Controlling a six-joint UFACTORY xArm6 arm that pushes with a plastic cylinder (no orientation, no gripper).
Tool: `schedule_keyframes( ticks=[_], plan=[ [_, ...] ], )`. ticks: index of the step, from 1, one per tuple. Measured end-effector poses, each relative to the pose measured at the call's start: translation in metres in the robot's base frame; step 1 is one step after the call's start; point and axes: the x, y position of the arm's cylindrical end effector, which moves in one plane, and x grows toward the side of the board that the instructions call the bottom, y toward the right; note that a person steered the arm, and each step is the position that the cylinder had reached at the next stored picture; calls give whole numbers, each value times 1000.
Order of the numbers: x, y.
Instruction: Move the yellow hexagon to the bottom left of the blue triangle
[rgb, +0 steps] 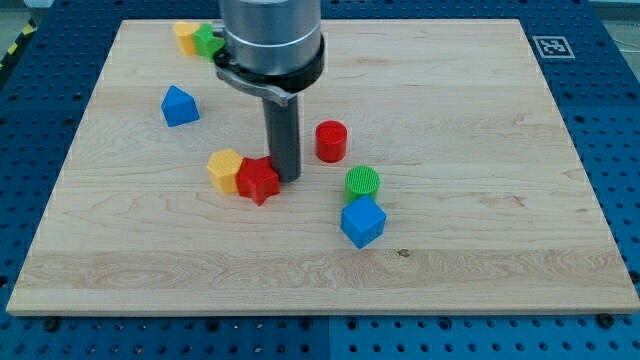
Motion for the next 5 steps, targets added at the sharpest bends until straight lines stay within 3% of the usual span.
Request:
schedule_keyframes(
  ticks=[1,2,3,5],
  plan=[
    [3,-11],
    [31,17],
    [54,1],
    [5,-58]
  ],
)
